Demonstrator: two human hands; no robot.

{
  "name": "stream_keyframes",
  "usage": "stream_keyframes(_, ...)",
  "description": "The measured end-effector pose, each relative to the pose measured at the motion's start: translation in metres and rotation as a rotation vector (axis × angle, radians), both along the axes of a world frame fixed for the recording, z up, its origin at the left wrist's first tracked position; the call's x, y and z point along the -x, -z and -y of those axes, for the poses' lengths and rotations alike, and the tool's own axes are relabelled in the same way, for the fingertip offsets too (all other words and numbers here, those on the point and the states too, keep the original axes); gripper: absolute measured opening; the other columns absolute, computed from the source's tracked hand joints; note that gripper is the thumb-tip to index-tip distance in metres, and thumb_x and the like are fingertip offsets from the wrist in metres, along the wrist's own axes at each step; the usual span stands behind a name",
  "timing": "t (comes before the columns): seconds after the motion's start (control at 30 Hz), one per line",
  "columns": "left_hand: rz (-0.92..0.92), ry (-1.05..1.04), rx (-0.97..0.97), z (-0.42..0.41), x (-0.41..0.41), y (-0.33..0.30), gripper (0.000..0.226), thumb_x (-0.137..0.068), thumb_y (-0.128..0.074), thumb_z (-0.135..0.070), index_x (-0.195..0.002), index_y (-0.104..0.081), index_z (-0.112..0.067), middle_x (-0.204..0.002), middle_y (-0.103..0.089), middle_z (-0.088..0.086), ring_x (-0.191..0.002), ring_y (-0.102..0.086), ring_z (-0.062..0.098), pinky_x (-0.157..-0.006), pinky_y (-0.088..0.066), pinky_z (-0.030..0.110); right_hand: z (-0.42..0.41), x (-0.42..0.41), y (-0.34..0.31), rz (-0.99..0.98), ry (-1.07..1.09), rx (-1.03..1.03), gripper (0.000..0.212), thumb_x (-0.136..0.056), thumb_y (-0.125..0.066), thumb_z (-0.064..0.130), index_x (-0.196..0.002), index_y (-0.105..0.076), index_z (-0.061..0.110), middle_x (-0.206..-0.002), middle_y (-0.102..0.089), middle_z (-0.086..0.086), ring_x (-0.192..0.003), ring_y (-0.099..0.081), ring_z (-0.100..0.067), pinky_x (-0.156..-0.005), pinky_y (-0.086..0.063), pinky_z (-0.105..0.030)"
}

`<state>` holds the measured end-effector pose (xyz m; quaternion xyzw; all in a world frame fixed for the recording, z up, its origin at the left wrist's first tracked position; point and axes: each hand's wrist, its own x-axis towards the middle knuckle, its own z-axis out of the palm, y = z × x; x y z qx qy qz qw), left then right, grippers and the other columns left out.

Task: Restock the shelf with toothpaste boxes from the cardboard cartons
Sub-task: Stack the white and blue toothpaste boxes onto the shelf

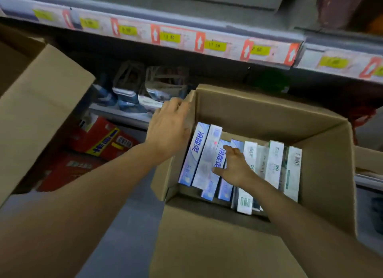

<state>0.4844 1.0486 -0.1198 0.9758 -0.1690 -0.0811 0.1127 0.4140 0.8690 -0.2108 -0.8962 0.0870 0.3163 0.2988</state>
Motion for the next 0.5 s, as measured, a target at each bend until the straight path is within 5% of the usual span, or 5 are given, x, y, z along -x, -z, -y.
stream_keyframes(0.27,0.098,-0.003,0.144,-0.011,-0.003,0.05,0.056,-0.076,-0.039,-0.039,-0.122,-0.05,-0.009,-0.12,-0.048,0.01,-0.105,-0.049,0.028,-0.082,-0.044,0.042,-0.037,-0.016,0.083,-0.058,0.368,-0.185,0.107,-0.076,-0.072,0.046,-0.148,-0.002,0.01,-0.149,-0.022,-0.013,-0.139,-0.022,-0.029,-0.109,-0.027,-0.04)
stream_keyframes(0.5,0.118,0.041,0.207,-0.017,-0.003,0.06,0.048,-0.077,-0.059,-0.024,-0.122,-0.05,-0.009,-0.124,-0.048,0.009,-0.11,-0.048,0.026,-0.087,-0.042,0.04,-0.038,-0.018,0.113,-0.088,0.506,-0.22,0.088,-0.079,-0.073,0.029,-0.141,-0.016,0.007,-0.141,-0.036,-0.016,-0.128,-0.039,-0.031,-0.1,-0.037,-0.04)
